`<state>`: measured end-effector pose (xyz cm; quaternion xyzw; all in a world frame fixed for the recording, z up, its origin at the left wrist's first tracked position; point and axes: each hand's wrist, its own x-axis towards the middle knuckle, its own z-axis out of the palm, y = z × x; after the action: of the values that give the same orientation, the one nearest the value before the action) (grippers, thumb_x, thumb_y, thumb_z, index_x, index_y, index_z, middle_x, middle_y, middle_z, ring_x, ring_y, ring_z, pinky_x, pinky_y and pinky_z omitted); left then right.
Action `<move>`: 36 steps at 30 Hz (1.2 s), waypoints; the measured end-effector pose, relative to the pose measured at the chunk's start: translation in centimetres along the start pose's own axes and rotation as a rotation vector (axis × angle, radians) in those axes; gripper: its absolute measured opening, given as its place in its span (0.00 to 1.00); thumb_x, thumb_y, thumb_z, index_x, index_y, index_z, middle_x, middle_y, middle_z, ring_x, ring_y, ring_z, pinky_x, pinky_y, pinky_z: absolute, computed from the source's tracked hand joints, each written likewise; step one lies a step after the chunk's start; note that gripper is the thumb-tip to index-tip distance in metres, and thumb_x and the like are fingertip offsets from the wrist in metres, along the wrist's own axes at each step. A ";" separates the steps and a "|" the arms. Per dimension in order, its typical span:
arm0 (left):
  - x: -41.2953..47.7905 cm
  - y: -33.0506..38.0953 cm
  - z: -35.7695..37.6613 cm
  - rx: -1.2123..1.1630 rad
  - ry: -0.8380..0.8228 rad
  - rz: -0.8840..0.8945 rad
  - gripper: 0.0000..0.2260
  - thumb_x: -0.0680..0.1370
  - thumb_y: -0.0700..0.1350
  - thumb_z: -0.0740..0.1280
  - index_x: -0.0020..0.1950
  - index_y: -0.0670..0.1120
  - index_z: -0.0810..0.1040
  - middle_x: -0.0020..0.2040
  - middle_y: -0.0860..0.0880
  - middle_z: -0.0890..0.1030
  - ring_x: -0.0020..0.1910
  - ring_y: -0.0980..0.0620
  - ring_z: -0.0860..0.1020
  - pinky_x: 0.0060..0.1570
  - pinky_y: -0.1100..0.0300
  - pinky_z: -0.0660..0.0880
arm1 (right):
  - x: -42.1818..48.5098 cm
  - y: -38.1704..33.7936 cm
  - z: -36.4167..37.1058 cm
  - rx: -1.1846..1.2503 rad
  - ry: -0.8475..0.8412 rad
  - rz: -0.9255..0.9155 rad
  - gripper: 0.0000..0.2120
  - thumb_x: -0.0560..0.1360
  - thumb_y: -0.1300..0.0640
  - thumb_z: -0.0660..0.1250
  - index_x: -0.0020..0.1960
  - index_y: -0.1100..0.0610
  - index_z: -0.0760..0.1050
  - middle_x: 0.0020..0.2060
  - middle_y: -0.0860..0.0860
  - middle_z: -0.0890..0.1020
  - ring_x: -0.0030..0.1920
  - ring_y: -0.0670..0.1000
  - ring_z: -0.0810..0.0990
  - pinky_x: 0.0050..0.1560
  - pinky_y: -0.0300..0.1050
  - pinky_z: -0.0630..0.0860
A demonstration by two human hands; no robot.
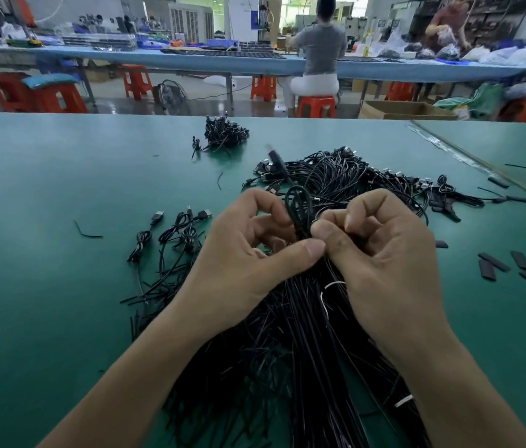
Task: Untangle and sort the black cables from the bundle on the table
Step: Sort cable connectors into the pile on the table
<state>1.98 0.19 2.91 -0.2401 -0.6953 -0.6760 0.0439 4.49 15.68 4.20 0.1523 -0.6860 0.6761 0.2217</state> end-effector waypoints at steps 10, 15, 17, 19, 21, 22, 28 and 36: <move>0.2 0.3 -1.2 0.196 -0.047 -0.116 0.12 0.69 0.56 0.77 0.49 0.57 0.81 0.29 0.54 0.79 0.25 0.58 0.72 0.27 0.69 0.68 | -0.2 0.5 0.1 -0.164 -0.032 -0.043 0.13 0.73 0.63 0.71 0.39 0.50 0.69 0.40 0.54 0.80 0.42 0.60 0.77 0.43 0.54 0.77; 0.0 0.0 -0.7 0.183 -0.062 -0.094 0.06 0.78 0.46 0.72 0.50 0.57 0.80 0.36 0.49 0.86 0.33 0.51 0.85 0.33 0.63 0.78 | -0.3 0.9 0.4 -0.183 -0.027 -0.006 0.12 0.72 0.61 0.70 0.38 0.48 0.69 0.37 0.51 0.81 0.37 0.54 0.79 0.40 0.51 0.80; 0.0 -0.3 -0.7 0.194 -0.034 -0.058 0.07 0.78 0.45 0.72 0.51 0.57 0.80 0.38 0.49 0.86 0.37 0.51 0.86 0.39 0.59 0.82 | -0.2 1.2 0.5 -0.037 -0.050 0.072 0.16 0.74 0.68 0.70 0.39 0.50 0.70 0.35 0.48 0.81 0.36 0.45 0.79 0.39 0.39 0.78; 0.0 -0.3 -0.7 0.226 -0.010 -0.017 0.10 0.76 0.41 0.72 0.51 0.57 0.80 0.39 0.51 0.86 0.39 0.53 0.86 0.41 0.56 0.82 | -0.3 1.5 0.8 0.082 -0.082 0.156 0.16 0.75 0.72 0.68 0.40 0.53 0.69 0.34 0.48 0.81 0.37 0.43 0.79 0.40 0.35 0.76; 0.2 -0.2 -0.8 0.200 0.034 0.004 0.16 0.77 0.33 0.69 0.48 0.57 0.81 0.39 0.51 0.86 0.38 0.51 0.85 0.38 0.55 0.82 | -0.4 1.8 1.1 0.145 -0.081 0.209 0.16 0.75 0.72 0.67 0.39 0.54 0.69 0.34 0.48 0.81 0.36 0.44 0.78 0.40 0.34 0.75; 0.3 -0.2 -0.8 0.162 0.074 0.003 0.18 0.76 0.32 0.66 0.46 0.57 0.82 0.41 0.51 0.86 0.38 0.48 0.85 0.37 0.52 0.83 | -0.5 1.9 1.3 0.161 -0.074 0.227 0.16 0.75 0.72 0.67 0.38 0.54 0.68 0.33 0.49 0.80 0.36 0.45 0.78 0.39 0.35 0.75; 0.4 0.8 -0.8 -0.003 0.181 0.090 0.05 0.72 0.47 0.71 0.45 0.57 0.80 0.47 0.49 0.87 0.48 0.52 0.84 0.48 0.58 0.81 | -0.8 2.0 1.8 0.242 -0.052 0.281 0.17 0.75 0.72 0.68 0.37 0.55 0.67 0.30 0.48 0.79 0.29 0.40 0.74 0.32 0.31 0.71; -0.4 1.3 0.9 0.062 0.064 0.134 0.06 0.81 0.47 0.65 0.44 0.49 0.76 0.33 0.50 0.85 0.24 0.53 0.77 0.31 0.64 0.73 | -0.6 2.2 1.2 0.313 0.068 0.316 0.19 0.75 0.72 0.69 0.36 0.53 0.65 0.29 0.51 0.77 0.27 0.45 0.72 0.29 0.36 0.71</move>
<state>3.15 0.93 3.90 -0.2628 -0.6965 -0.6570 0.1187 3.73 14.50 2.02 0.0525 -0.5803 0.8053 0.1096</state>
